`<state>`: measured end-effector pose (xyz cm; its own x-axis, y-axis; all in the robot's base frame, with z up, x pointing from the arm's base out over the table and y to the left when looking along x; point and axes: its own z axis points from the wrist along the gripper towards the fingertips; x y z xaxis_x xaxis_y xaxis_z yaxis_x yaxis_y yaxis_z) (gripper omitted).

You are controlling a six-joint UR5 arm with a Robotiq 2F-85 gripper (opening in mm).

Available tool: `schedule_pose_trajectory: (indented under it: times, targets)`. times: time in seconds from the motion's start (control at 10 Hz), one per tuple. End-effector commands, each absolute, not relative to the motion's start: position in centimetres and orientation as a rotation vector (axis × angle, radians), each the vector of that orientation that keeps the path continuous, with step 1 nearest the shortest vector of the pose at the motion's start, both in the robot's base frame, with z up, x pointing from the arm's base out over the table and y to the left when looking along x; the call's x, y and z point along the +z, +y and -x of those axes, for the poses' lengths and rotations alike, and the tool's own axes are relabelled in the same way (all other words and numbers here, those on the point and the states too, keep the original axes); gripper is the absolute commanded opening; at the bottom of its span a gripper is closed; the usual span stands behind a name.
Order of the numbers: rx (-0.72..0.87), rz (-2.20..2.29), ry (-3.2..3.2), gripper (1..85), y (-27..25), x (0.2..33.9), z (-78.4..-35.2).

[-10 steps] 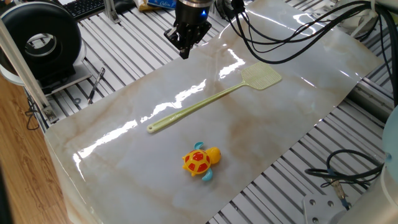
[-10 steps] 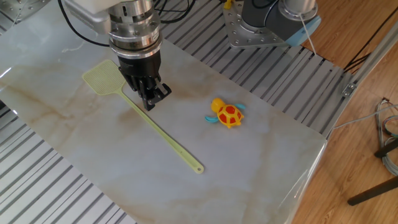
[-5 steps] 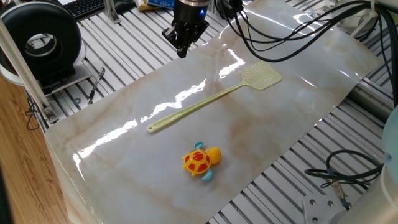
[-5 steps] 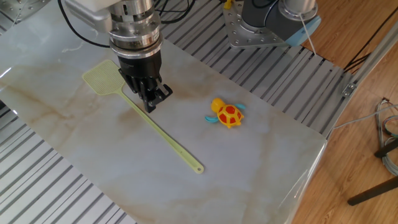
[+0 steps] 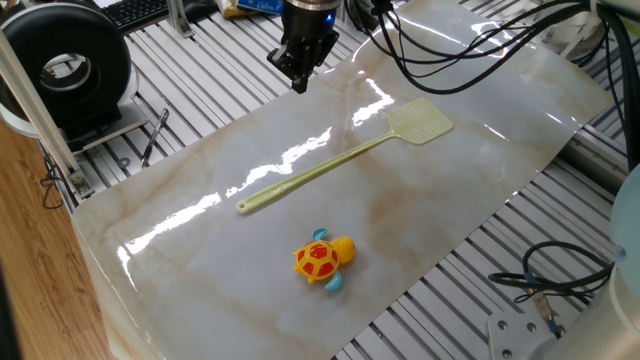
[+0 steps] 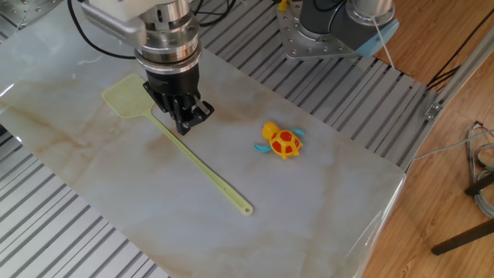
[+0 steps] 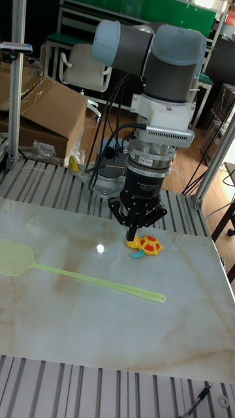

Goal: Swat with a flyswatter

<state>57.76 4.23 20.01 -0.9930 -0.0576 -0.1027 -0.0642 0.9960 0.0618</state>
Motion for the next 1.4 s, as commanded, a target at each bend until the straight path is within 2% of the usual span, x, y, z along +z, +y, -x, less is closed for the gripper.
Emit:
schedule_pose_trajectory:
  times: [0.0, 1.1, 1.3]
  targets:
    - [0.158, 0.108, 3.030, 1.3, 5.0, 20.2, -57.7]
    - [0.128, 0.178, 3.039, 1.3, 3.5, 19.5, -56.5]
    - [0.191, 0.102, 3.009, 1.3, 4.5, 19.7, -57.2]
